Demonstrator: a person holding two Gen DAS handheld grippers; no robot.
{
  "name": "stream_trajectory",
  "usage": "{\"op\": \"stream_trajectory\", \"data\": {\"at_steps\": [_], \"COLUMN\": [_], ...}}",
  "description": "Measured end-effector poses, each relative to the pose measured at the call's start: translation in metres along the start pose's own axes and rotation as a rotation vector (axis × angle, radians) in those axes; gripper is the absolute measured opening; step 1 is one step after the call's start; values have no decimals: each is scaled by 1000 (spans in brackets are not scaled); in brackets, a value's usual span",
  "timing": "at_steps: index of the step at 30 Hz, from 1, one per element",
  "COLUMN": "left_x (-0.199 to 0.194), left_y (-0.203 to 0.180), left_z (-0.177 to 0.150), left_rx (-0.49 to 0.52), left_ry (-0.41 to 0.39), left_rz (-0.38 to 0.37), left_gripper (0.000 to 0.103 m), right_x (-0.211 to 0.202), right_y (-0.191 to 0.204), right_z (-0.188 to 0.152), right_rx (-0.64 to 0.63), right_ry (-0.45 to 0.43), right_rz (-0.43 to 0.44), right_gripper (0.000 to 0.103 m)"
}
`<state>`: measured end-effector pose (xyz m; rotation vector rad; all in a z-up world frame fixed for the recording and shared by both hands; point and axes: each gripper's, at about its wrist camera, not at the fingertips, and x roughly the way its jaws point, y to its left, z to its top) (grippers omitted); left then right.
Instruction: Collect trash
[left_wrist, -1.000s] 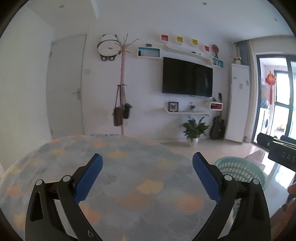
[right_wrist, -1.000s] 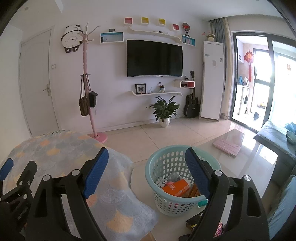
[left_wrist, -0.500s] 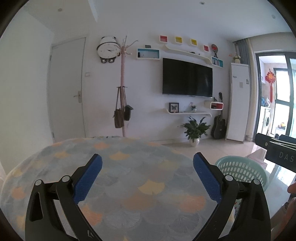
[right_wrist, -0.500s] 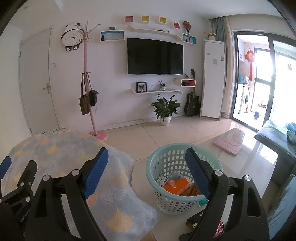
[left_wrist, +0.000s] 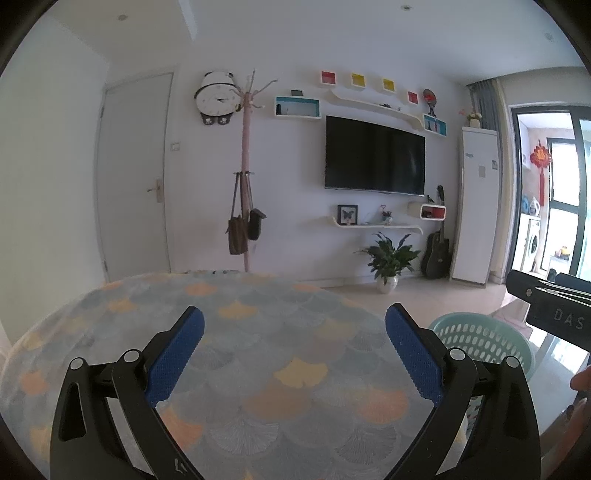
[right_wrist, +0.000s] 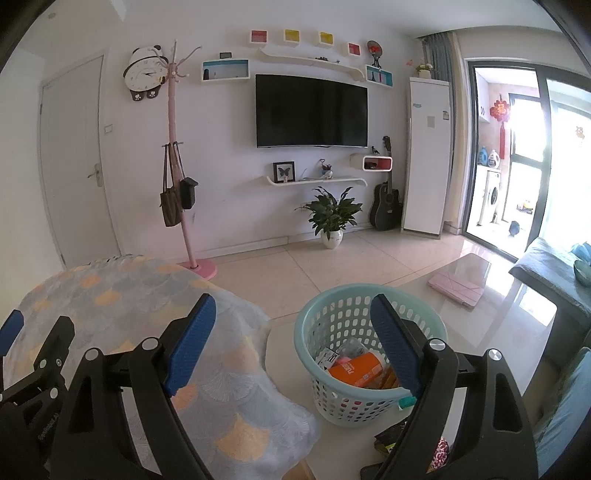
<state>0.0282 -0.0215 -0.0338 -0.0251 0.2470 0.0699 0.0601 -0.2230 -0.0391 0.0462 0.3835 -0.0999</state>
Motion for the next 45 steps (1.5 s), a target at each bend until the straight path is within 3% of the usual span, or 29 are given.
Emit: {"op": "stream_trajectory", "data": {"at_steps": [13,21,37,45], "left_x": [3,4,2,6], "left_y": [-2,-1,-1,1], "left_z": [0,0,-3,-2], "left_rx": [4,5,21,-2], "left_ry": [6,12,7,39], "left_rz": [20,105,103,59], "left_gripper": [95,95,96,96], "right_x": [1,1,4,5], "right_y": [1,1,-2,-3], "right_z": [-1,-2,-4,-6], "right_rx": [-2,-9,-7,-9], "right_ry": [1,0,-1,4], "right_rz": [4,5,-5,-2], "right_gripper": [82,82,82,82]}}
